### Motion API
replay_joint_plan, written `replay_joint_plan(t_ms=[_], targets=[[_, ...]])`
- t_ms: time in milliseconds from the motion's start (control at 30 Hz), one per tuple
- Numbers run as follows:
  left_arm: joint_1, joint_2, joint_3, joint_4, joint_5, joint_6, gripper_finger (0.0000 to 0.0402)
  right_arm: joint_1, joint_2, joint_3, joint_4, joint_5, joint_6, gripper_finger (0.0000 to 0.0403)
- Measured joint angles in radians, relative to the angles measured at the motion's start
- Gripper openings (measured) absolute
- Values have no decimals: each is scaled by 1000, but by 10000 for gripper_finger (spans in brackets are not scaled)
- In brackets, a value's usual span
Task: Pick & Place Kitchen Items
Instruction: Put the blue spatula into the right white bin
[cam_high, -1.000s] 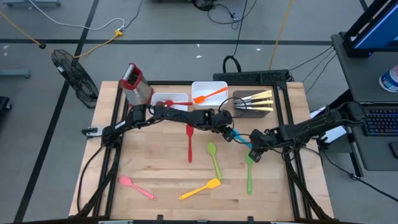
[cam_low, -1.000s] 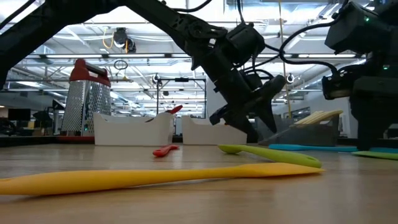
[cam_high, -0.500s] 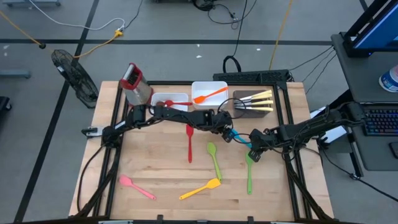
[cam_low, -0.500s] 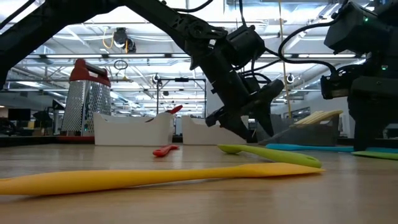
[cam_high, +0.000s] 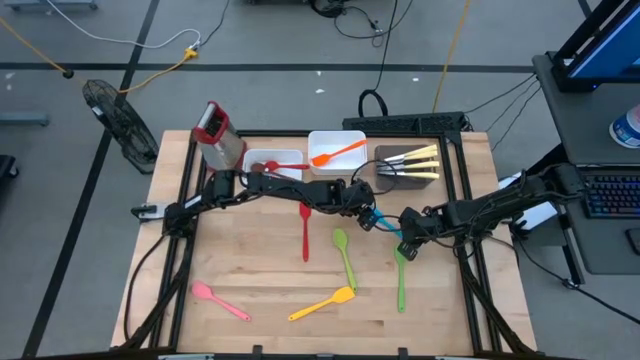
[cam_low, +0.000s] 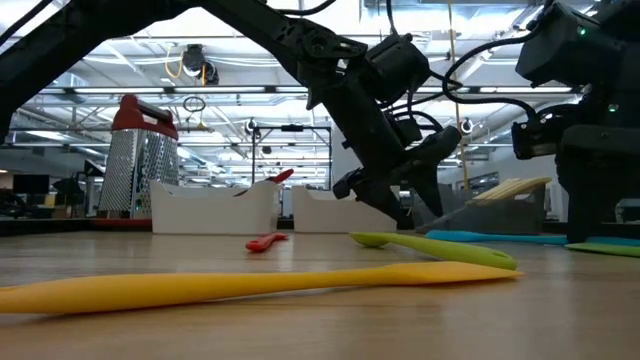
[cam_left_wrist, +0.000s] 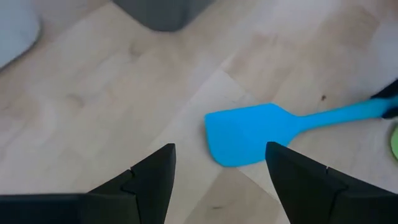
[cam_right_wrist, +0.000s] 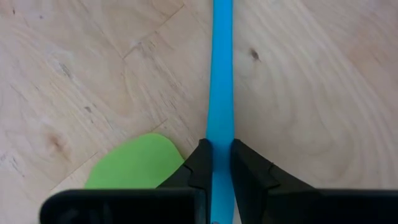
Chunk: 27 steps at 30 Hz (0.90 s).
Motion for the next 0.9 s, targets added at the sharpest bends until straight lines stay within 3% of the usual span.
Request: replay_joint_plan(t_ms=[167,400,600,900], targets=[[-11,0,0,0,4,7,255,0,5,0,4,-8,0,28],[-4,0,0,3,113,-15,255,0,5,0,11,-17,-7,28],[-2,0,0,3,63,-28,255,0,5,0,14,-23,-7,28],[-2,0,0,3,90,-44,255,0,6,0,15,-25,-5,30]])
